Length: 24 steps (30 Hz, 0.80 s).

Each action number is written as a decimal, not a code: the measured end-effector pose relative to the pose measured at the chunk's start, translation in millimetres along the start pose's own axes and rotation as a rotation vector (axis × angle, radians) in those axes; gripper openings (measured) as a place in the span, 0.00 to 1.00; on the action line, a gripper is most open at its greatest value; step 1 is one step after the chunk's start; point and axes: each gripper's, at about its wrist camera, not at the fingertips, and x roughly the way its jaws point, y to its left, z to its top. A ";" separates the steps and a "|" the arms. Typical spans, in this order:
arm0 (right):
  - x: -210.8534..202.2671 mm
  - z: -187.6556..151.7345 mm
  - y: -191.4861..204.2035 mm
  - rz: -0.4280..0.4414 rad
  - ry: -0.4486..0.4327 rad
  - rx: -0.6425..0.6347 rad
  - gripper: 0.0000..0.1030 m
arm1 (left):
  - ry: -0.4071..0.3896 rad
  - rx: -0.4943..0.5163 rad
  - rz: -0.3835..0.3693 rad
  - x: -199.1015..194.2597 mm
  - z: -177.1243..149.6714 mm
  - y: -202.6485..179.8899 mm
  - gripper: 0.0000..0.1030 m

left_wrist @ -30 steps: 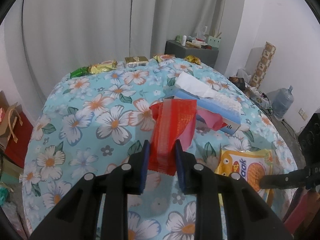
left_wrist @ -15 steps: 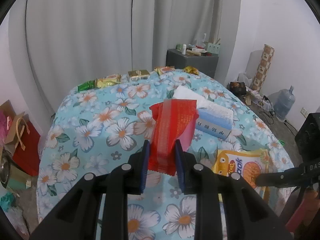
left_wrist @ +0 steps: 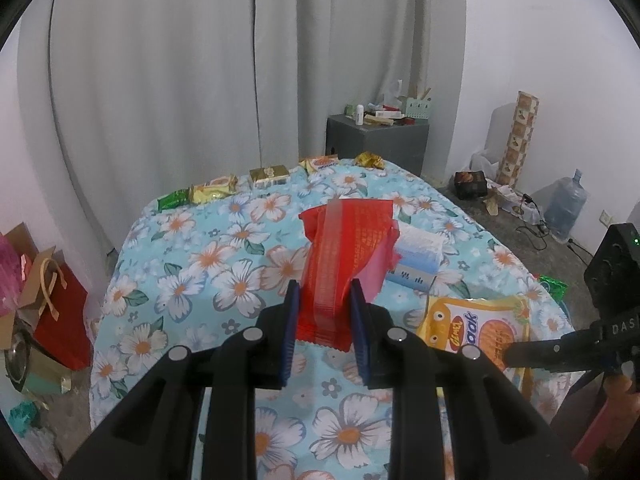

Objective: Collect trash
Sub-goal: 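Lift the red wrapper with left tool while right tool lifts the Enaak packet, then carry the red wrapper with left tool while right tool carries Enaak packet to wastebasket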

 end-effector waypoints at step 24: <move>-74.8 -17.4 -35.0 0.054 -0.130 0.017 0.07 | -0.056 0.101 -0.039 -19.8 17.7 -49.0 0.23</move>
